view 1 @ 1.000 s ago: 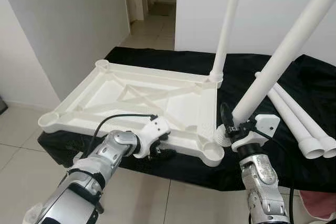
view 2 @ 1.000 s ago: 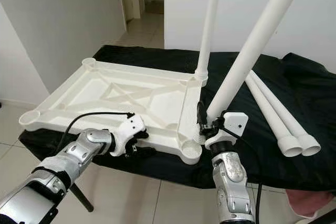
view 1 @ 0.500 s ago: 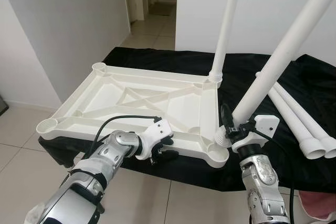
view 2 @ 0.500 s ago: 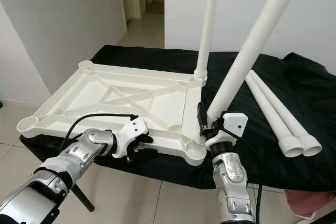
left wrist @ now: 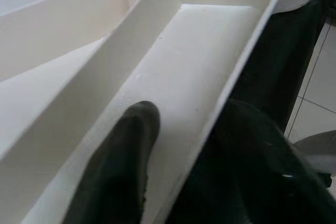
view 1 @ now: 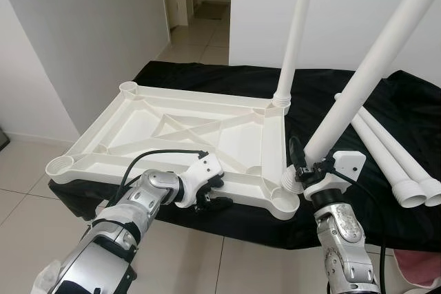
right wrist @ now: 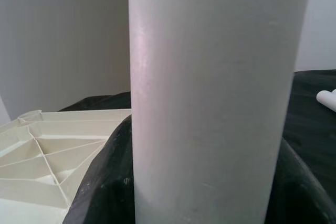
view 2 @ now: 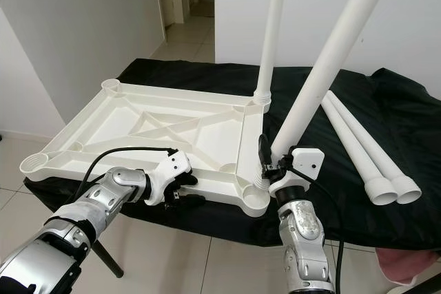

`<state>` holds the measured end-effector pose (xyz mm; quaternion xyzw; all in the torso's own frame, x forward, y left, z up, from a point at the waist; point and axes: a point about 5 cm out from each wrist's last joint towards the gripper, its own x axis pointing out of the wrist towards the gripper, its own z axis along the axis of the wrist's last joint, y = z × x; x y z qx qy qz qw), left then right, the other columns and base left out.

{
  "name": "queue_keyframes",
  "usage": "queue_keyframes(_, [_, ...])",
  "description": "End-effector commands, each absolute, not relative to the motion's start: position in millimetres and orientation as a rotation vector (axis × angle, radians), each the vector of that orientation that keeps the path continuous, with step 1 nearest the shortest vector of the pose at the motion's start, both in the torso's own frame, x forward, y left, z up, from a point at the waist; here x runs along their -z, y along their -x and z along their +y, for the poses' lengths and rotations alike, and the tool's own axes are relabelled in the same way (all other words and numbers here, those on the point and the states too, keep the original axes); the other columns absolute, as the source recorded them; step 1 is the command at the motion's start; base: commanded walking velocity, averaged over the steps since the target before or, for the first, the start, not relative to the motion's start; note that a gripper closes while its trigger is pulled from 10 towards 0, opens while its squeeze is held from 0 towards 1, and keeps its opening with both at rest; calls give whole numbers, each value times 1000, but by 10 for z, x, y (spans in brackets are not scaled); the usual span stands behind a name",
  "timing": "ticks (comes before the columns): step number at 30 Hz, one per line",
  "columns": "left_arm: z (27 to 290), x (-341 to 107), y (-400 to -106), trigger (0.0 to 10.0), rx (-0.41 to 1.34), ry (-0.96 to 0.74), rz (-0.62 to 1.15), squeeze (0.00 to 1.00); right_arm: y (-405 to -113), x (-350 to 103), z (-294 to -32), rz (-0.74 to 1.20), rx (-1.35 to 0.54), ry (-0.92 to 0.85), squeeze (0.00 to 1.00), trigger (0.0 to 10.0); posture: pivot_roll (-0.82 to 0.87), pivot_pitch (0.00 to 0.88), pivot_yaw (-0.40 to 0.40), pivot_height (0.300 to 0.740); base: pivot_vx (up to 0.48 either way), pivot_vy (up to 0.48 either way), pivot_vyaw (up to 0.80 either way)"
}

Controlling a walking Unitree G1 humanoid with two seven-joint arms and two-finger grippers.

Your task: Building children table

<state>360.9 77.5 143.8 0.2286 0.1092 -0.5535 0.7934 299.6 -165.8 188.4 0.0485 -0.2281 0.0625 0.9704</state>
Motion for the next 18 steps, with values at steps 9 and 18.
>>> queue_keyframes(9, [921,-1442,-3739,0,934,-565,202,0,-2996,-1891,-1650,-459,-125,-101,0,10000,2,129,72,740,0,0,0])
queue_keyframes(18, [857,-1524,-3705,10000,1021,-490,163,1000,-2992,-1858,-1642,-450,-125,-94,0,10000,2,130,74,740,0,0,0])
